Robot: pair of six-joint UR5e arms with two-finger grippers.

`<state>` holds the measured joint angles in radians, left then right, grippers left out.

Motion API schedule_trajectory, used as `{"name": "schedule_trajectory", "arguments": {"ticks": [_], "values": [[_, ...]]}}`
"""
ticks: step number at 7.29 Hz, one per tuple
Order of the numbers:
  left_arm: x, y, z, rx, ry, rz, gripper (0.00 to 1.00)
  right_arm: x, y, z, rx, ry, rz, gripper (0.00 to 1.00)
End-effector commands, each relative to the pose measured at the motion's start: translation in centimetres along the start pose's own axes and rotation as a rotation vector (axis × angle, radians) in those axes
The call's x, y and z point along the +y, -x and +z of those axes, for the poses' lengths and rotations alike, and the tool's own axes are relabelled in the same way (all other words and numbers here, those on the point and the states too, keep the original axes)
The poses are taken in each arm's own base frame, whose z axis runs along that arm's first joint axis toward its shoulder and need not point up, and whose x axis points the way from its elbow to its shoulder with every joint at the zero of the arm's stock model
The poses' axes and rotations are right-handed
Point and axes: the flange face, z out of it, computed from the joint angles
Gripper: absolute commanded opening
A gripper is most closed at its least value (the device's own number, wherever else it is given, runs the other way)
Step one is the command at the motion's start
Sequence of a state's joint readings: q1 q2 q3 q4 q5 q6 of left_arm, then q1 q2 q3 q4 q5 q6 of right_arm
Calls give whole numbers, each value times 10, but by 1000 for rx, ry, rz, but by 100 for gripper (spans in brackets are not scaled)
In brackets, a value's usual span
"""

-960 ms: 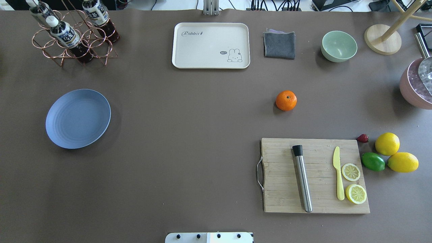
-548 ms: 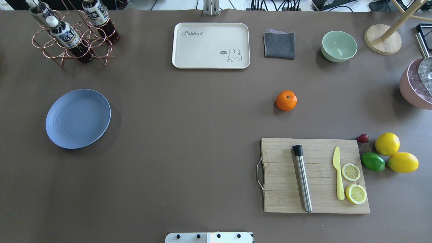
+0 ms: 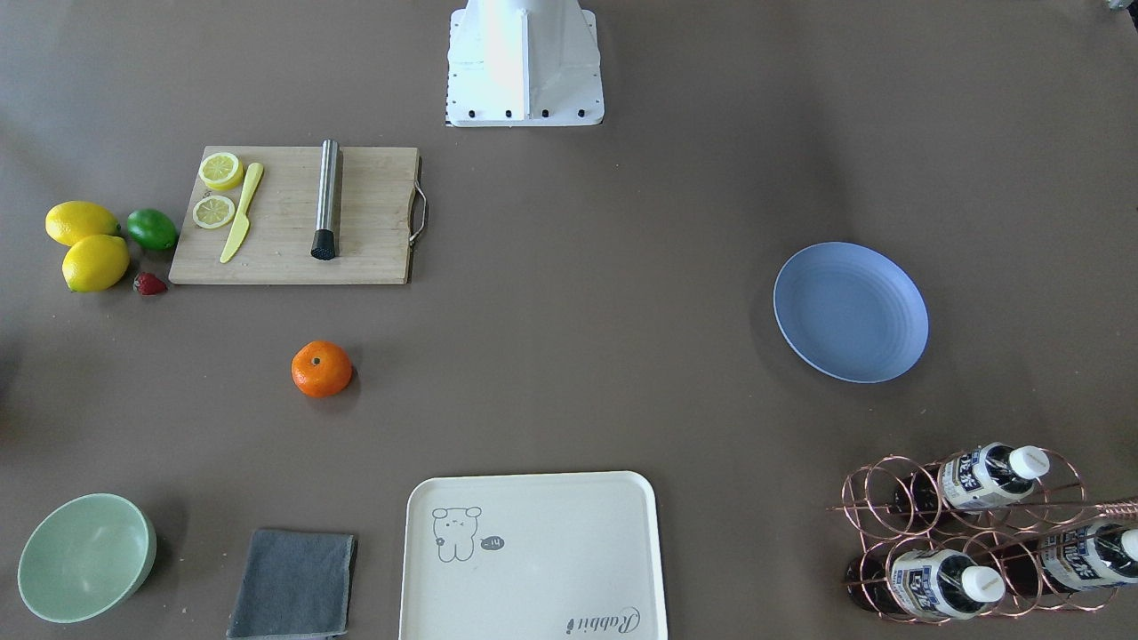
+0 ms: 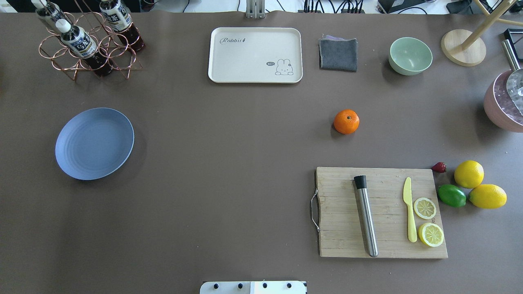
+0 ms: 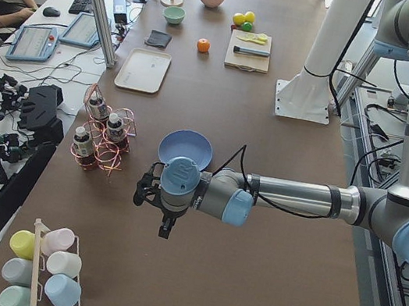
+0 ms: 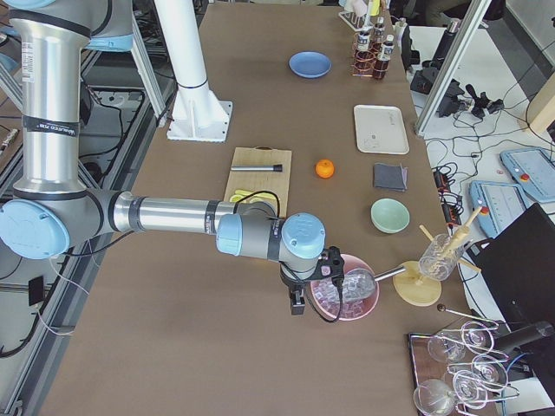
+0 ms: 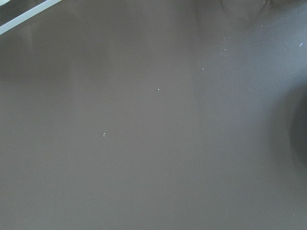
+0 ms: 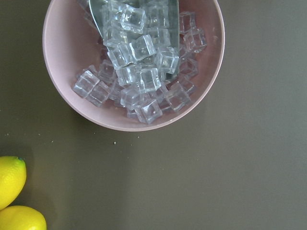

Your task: Pick orange to plate

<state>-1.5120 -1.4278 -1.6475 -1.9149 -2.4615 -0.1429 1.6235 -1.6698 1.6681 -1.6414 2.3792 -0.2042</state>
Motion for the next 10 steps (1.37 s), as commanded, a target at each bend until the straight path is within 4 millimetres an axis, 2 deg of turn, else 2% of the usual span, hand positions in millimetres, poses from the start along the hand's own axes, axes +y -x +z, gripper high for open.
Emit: {"name": "schedule_trajectory", "arguments": {"ticks": [1, 2, 3, 4, 5, 6, 8, 9, 10], "values": [[-3, -50, 33, 52, 1, -36, 98, -1, 5, -1, -45, -10, 15, 100], [-1, -81, 57, 82, 6, -45, 97, -3, 9, -2, -65, -18, 9, 100], [-2, -109, 77, 80, 5, -78, 97, -15, 26, 6, -67, 3, -32, 100], [5, -137, 108, 63, 13, -69, 97, -20, 40, 16, -69, 25, -62, 100], [4, -173, 136, 45, 10, -93, 96, -21, 46, 18, -71, 30, -75, 100], [10, -190, 163, 36, 15, -93, 95, -23, 49, 19, -69, 33, -82, 100], [-10, -199, 195, 64, 8, -118, 92, -26, 51, 19, -68, 31, -88, 100], [-8, -198, 204, 68, 15, -117, 86, -26, 54, 15, -69, 24, -94, 100], [-8, -198, 204, 69, 14, -120, 69, -26, 56, 14, -70, 22, -95, 100]]}}
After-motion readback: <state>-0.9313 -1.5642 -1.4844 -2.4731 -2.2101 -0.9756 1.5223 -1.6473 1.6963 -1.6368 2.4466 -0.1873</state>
